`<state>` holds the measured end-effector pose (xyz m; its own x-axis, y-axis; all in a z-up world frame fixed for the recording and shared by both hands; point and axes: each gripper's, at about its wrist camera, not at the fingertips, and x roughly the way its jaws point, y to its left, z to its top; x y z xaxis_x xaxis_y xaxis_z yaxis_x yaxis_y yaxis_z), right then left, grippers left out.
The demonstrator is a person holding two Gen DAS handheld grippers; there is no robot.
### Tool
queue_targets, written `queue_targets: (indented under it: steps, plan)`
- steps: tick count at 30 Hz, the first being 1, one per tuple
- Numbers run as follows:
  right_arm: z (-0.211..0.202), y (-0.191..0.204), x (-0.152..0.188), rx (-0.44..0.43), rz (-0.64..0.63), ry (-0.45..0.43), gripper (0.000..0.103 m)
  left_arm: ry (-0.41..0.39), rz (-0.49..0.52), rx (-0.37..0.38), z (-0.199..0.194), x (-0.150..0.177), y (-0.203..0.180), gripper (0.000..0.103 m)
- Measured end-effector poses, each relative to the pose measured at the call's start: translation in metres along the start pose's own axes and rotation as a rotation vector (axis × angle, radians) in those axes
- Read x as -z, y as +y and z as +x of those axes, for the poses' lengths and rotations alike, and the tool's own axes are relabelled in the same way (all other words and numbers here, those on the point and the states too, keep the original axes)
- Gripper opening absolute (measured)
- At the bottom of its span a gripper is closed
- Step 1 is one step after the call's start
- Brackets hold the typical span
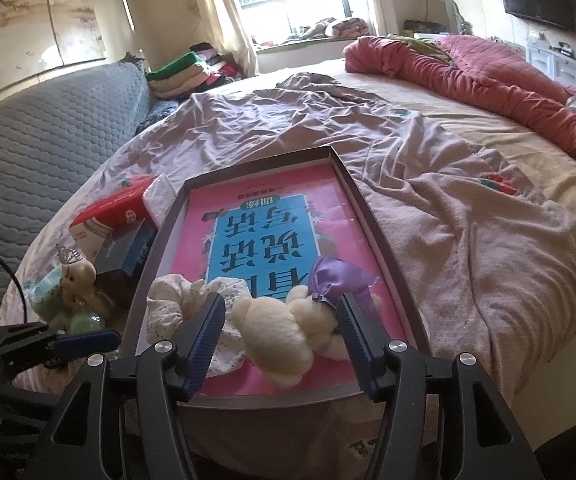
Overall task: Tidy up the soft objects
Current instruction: 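Lower the scrunchie and bunny onto the pink tray and open both grippers, then withdraw both grippers from the tray back toward the pile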
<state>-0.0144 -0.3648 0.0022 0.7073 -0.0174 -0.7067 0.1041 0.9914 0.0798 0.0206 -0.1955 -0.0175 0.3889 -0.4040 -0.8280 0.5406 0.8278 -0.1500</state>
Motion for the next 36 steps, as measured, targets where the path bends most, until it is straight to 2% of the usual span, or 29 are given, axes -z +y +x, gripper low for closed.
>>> queue_targets:
  steps: [4, 8, 15, 36]
  plan:
    - [-0.006, 0.006, 0.0, 0.012, -0.01, -0.01, 0.061, -0.025, -0.016, -0.039, -0.011, 0.002, 0.004, 0.057]
    - [-0.011, 0.013, -0.002, 0.029, -0.034, -0.021, 0.071, -0.05, -0.025, -0.071, -0.021, 0.003, 0.008, 0.062]
    - [-0.018, 0.023, -0.006, 0.047, -0.062, -0.036, 0.073, -0.076, -0.051, -0.11, -0.033, 0.003, 0.017, 0.067]
    - [-0.042, 0.055, -0.013, 0.057, -0.135, -0.086, 0.075, -0.138, -0.096, -0.174, -0.068, 0.009, 0.037, 0.069]
